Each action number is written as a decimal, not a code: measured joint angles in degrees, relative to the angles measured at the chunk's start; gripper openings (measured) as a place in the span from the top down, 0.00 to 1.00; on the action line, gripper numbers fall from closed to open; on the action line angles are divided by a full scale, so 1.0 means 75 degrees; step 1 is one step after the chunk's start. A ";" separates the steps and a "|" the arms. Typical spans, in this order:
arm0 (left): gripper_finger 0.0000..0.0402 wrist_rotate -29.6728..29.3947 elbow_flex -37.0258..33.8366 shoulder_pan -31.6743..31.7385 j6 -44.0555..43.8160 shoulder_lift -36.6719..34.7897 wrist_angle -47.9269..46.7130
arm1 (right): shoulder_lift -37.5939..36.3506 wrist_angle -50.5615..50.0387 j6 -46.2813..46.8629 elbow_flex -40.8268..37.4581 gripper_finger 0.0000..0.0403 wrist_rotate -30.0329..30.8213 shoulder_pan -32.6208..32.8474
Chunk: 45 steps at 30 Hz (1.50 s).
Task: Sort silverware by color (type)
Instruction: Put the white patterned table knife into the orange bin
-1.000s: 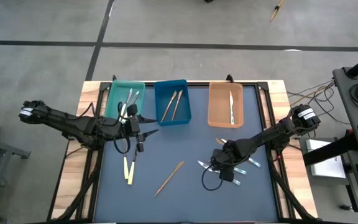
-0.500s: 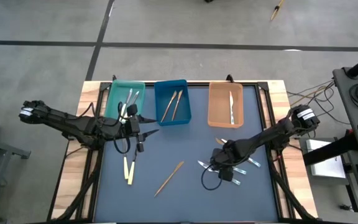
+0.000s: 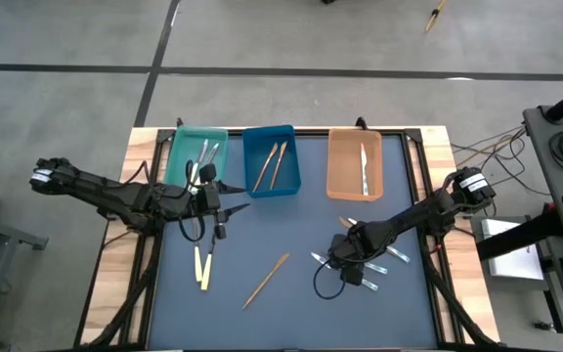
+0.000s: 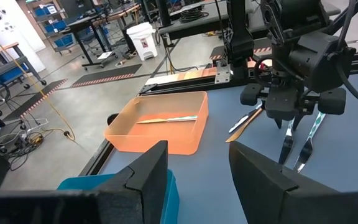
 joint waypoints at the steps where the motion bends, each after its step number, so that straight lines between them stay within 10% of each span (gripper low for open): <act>1: 0.62 0.0000 0.0000 -0.0003 0.0000 0.0001 0.0000 | -0.0005 0.0000 0.0033 -0.0003 0.72 0.0000 0.0001; 12: 0.62 0.0000 0.0000 -0.0002 0.0000 0.0001 0.0000 | 0.0000 0.0101 0.0253 -0.0020 0.95 -0.0009 -0.0001; 28: 0.62 -0.0002 0.0000 -0.0003 0.0002 0.0000 0.0000 | -0.0962 0.0052 0.0696 0.0650 0.96 0.0235 -0.0193; 45: 0.62 -0.0003 0.0000 0.0000 0.0058 0.0001 0.0000 | -0.0891 -0.0485 0.0640 0.3104 0.96 0.1775 -0.2903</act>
